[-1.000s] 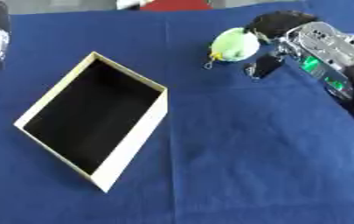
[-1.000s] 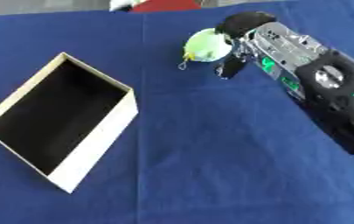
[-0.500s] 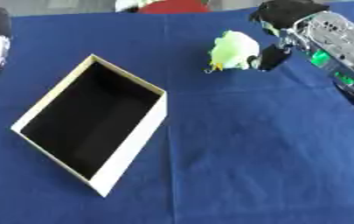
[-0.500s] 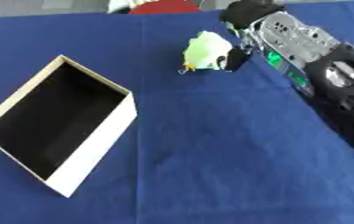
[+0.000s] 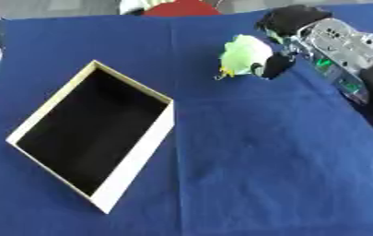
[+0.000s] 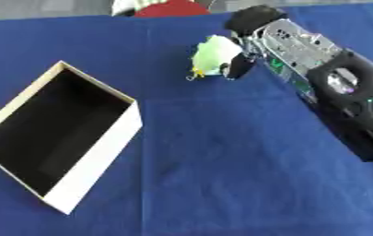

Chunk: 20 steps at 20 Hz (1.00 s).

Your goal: Pick up objects on the table and place them in the box.

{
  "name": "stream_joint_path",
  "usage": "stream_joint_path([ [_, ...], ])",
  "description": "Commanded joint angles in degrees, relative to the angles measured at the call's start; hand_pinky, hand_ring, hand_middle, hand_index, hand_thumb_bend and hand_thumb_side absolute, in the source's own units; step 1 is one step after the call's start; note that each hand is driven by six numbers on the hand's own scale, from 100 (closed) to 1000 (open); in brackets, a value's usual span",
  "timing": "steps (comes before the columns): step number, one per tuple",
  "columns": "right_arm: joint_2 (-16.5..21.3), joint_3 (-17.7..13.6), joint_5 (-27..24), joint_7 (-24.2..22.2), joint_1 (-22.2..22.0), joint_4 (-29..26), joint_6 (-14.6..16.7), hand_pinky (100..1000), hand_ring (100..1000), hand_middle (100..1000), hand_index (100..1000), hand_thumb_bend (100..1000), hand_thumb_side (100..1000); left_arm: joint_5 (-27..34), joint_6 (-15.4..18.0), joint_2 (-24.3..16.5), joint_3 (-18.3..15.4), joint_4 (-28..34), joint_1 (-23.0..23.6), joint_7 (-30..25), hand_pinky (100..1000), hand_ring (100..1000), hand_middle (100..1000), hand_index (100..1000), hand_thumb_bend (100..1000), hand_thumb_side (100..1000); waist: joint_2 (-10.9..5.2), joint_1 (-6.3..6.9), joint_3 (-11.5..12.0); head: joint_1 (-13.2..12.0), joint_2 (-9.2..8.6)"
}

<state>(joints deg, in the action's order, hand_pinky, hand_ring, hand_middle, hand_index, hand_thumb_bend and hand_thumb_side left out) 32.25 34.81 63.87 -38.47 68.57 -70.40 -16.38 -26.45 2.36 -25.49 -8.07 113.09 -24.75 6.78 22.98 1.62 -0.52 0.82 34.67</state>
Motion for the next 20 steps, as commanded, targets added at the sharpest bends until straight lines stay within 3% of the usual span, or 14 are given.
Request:
stream_joint_path([
  [1, -0.31, -1.12, -0.31, 0.68, 1.69, 1.21, -0.07, 999, 1000, 908, 976, 225, 528, 0.42, 0.05, -0.62, -0.75, 0.71, -0.73, -0.10, 505, 644, 615, 779, 275, 551, -1.07, 0.05, 0.34, 0.33, -0.64],
  [5, -2.09, -1.78, 0.30, 1.51, 1.95, 4.75, -0.07, 993, 1000, 901, 976, 200, 524, 0.59, 0.11, -0.43, -0.73, 0.67, -0.76, -0.12, 505, 644, 614, 780, 272, 553, -0.87, 0.21, 0.81, 0.46, -0.73],
  [7, -2.79, -2.18, -0.06, 2.07, 1.90, 6.30, 0.37, 984, 988, 879, 960, 102, 495, 0.66, 0.13, -0.40, -0.74, 0.60, -0.72, -0.16, 506, 644, 614, 779, 271, 554, -0.81, 0.26, 1.00, 0.52, -0.72],
  [10, -2.92, -2.17, -2.05, 3.09, 1.76, 6.59, 0.66, 972, 967, 853, 924, 100, 453, 0.74, 0.19, -0.40, -0.77, 0.55, -0.67, -0.20, 506, 645, 614, 779, 269, 553, -0.79, 0.28, 1.08, 0.41, -0.48],
  [14, -2.83, -1.73, -4.04, 3.38, 1.74, 6.17, 0.26, 957, 924, 780, 856, 100, 197, 0.69, 0.27, -0.32, -0.69, 0.54, -0.75, -0.47, 507, 646, 614, 778, 263, 553, -0.90, 0.23, 1.01, 0.26, -0.43],
  [16, -2.65, -1.63, -5.19, 4.04, 1.70, 5.34, -0.55, 954, 914, 761, 844, 100, 166, 0.65, 0.27, -0.36, -0.73, 0.53, -0.81, -0.51, 507, 646, 614, 779, 263, 554, -1.00, 0.26, 1.01, 0.21, -0.30],
  [20, -2.34, -1.50, -3.33, 9.85, 2.09, 3.14, -5.41, 955, 806, 574, 725, 100, 116, 0.66, 0.29, -0.25, -0.72, 0.51, -0.84, -0.51, 507, 646, 614, 779, 263, 556, -1.13, 0.16, 0.82, 0.20, -0.33],
])
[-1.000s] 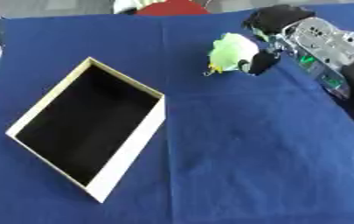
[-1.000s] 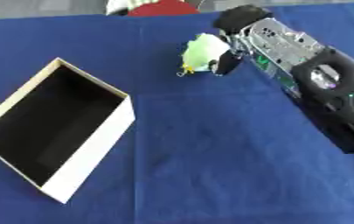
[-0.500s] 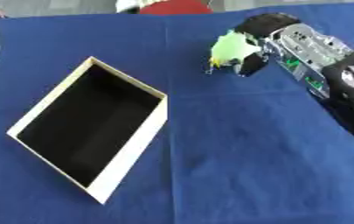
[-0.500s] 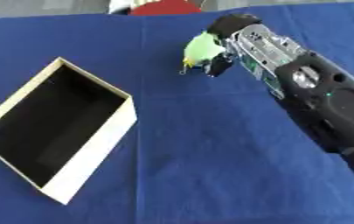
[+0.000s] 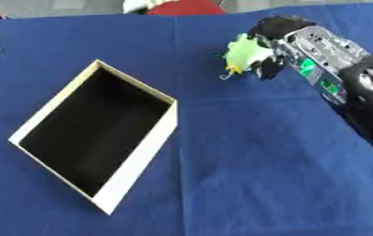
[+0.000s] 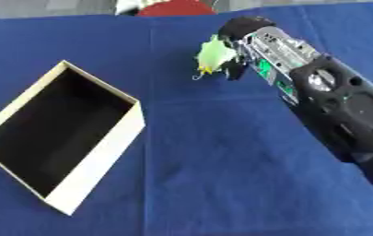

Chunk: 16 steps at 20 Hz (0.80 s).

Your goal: Pick up objects on the table and place them in the box.

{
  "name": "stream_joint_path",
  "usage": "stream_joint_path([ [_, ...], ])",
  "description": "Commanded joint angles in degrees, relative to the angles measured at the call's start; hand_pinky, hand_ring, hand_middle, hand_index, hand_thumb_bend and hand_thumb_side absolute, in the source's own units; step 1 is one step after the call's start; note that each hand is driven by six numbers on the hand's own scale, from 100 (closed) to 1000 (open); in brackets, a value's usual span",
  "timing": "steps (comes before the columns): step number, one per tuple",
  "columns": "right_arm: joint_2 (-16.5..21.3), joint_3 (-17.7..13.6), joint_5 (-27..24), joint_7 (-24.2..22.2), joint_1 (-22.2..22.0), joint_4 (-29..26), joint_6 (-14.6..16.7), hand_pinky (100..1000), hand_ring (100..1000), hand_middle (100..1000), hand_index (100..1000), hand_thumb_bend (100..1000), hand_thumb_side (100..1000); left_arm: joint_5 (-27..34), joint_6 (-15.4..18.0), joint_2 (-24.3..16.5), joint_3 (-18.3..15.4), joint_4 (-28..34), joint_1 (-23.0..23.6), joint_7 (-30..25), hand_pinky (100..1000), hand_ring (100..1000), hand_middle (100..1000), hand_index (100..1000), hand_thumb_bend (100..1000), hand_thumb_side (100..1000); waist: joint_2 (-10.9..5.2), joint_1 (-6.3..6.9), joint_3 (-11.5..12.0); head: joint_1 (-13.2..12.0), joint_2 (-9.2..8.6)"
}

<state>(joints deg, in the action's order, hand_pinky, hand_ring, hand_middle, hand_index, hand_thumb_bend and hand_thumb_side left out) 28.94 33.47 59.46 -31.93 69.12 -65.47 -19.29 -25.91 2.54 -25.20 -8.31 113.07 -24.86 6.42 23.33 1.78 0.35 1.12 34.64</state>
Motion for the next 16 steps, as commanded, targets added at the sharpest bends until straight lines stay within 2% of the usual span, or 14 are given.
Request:
stream_joint_path([
  [1, 0.87, -0.14, 2.50, 5.32, 1.60, -1.62, -3.96, 928, 746, 524, 681, 100, 100, 0.14, 0.14, -0.46, -0.46, 0.56, -0.76, -0.18, 508, 646, 614, 779, 263, 556, -1.51, -0.01, -0.07, -0.08, -0.32],
  [3, 0.45, -0.32, 4.44, 8.85, 1.52, -1.24, -6.47, 904, 671, 492, 642, 100, 100, 0.12, 0.14, -0.42, -0.46, 0.58, -0.81, -0.20, 508, 647, 615, 779, 263, 558, -1.61, 0.03, -0.01, -0.15, -0.20],
  [4, 0.43, -0.42, 4.51, 10.13, 1.45, -1.48, -7.33, 902, 663, 491, 638, 100, 100, 0.09, 0.12, -0.48, -0.48, 0.56, -0.81, -0.19, 508, 647, 615, 779, 263, 558, -1.67, 0.05, 0.00, -0.24, -0.10],
  [7, 1.29, -0.53, 2.75, 11.24, 1.49, -3.95, -9.41, 886, 623, 486, 632, 100, 107, 0.00, 0.12, -0.60, -0.53, 0.53, -0.78, -0.19, 508, 647, 615, 779, 262, 560, -1.86, -0.03, -0.20, -0.43, 0.27],
  [11, 3.88, 0.16, 0.67, 8.63, 1.84, -11.43, -11.45, 886, 620, 482, 623, 100, 102, -0.12, 0.13, -0.65, -0.53, 0.63, -0.71, -0.31, 508, 647, 614, 779, 259, 560, -2.21, -0.26, -0.75, -0.69, 0.55],
  [16, 7.72, 0.48, 0.21, 2.18, 1.97, -24.58, -13.35, 886, 609, 478, 619, 100, 100, -0.48, 0.07, -0.78, -0.50, 0.79, -0.76, -0.52, 509, 648, 616, 780, 255, 560, -2.87, -0.55, -1.27, -0.94, 0.83],
])
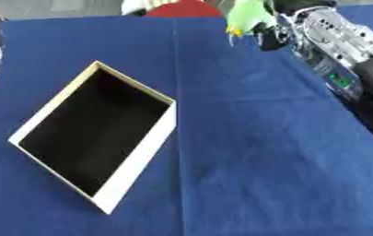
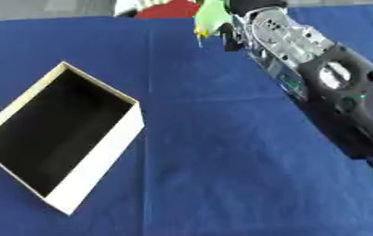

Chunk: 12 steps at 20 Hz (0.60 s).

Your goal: Pick up objects on the table and place them in the box.

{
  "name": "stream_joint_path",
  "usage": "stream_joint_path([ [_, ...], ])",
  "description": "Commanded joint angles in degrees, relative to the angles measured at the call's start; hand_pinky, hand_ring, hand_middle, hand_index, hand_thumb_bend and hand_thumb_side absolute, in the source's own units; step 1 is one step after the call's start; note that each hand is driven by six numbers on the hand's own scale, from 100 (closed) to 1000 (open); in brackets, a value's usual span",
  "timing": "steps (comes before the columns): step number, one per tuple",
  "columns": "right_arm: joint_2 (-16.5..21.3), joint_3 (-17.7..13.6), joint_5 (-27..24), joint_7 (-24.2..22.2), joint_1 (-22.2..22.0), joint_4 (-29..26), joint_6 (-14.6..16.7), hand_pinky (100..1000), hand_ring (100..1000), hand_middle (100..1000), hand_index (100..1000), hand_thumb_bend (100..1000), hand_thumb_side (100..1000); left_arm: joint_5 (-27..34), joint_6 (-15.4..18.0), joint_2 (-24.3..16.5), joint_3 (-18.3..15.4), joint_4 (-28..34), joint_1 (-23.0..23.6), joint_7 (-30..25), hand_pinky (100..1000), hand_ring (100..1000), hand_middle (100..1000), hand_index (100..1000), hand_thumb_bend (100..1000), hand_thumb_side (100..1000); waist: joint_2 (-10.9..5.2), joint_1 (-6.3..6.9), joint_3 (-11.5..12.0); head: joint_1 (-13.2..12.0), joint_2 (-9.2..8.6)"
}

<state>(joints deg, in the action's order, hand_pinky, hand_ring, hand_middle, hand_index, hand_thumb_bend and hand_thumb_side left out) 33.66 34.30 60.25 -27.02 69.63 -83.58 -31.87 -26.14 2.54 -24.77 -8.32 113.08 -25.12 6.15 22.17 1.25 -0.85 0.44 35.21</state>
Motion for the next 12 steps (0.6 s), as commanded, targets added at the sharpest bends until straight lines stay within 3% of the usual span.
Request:
stream_joint_path([
  [1, 3.71, -0.40, -0.64, -4.26, 1.42, -9.05, -1.14, 888, 614, 480, 621, 100, 100, -0.33, 0.06, -1.25, -0.46, 0.80, -0.50, -0.36, 509, 648, 616, 780, 254, 560, -1.81, -0.06, -0.12, -0.31, 0.31],
  [8, 7.31, -1.15, -4.54, -15.63, 2.47, -28.63, -2.78, 880, 597, 491, 636, 100, 100, -0.81, -0.06, -1.39, -0.40, 1.10, -0.58, -0.40, 509, 647, 616, 779, 254, 558, -2.76, -0.54, -0.54, -0.66, 1.04],
  [12, 6.24, -0.99, -8.82, -14.93, 3.68, -30.87, -1.45, 871, 569, 499, 650, 100, 118, -0.97, -0.08, -1.32, -0.36, 1.18, -0.54, -0.43, 510, 647, 616, 779, 253, 557, -3.13, -0.61, -0.39, -0.68, 1.19],
])
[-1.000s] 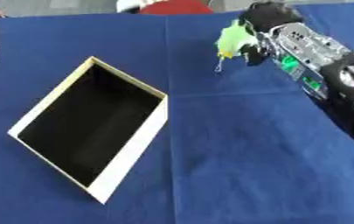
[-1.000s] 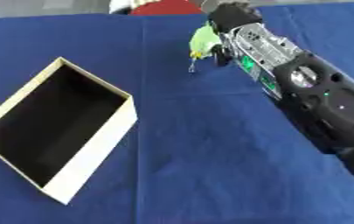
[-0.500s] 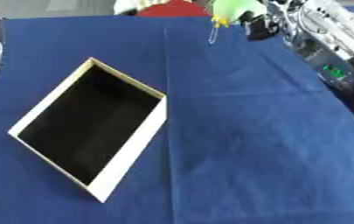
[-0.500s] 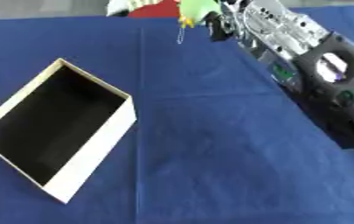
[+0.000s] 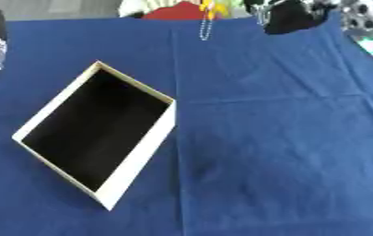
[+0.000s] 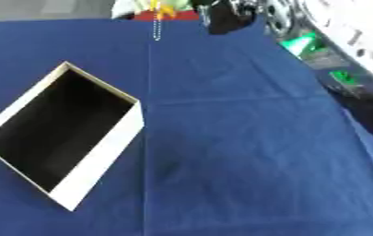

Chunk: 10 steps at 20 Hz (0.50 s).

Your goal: Pick up objects on the table and place them in the box.

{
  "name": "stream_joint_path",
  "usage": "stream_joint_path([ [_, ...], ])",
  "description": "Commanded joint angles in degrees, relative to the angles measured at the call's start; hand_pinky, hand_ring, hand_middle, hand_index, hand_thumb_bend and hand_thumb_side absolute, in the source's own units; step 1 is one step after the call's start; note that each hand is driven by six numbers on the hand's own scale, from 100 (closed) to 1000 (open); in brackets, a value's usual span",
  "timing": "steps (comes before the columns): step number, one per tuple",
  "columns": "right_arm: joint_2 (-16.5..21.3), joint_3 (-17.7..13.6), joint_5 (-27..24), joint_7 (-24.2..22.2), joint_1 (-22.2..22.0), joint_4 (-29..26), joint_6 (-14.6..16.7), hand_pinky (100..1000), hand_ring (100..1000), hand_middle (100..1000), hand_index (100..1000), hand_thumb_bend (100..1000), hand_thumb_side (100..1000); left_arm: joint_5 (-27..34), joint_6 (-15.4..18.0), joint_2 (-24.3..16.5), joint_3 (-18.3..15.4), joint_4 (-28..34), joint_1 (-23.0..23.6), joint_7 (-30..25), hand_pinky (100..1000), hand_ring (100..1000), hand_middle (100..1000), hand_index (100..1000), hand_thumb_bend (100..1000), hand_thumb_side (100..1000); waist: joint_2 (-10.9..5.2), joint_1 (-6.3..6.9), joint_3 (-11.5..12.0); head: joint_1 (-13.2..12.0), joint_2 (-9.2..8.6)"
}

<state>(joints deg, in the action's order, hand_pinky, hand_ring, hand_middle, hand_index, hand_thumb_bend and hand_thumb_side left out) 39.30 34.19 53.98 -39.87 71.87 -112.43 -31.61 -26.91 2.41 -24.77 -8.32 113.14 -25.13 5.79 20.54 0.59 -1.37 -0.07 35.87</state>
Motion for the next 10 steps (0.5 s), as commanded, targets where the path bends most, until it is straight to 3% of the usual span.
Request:
stream_joint_path([
  [1, 0.29, -0.72, -3.87, -1.25, 1.61, -2.10, -1.34, 870, 567, 500, 652, 100, 100, -0.23, 0.04, -1.32, -0.38, 1.13, -0.49, -0.04, 510, 647, 616, 779, 253, 557, -1.57, 0.05, 0.18, -0.19, 0.56],
  [5, -1.63, 0.36, -7.55, 0.75, 2.41, -2.16, -0.52, 864, 562, 501, 656, 100, 109, -0.31, 0.04, -1.27, -0.34, 1.29, -0.50, 0.06, 510, 647, 616, 779, 252, 556, -1.82, 0.09, 0.53, -0.21, 0.58],
  [10, -5.10, 1.72, -8.29, 0.72, 3.38, -2.16, -0.71, 860, 561, 500, 659, 100, 117, -0.34, 0.09, -1.05, -0.32, 1.44, -0.55, 0.19, 510, 647, 615, 779, 254, 554, -1.97, 0.06, 1.00, -0.02, 0.73],
])
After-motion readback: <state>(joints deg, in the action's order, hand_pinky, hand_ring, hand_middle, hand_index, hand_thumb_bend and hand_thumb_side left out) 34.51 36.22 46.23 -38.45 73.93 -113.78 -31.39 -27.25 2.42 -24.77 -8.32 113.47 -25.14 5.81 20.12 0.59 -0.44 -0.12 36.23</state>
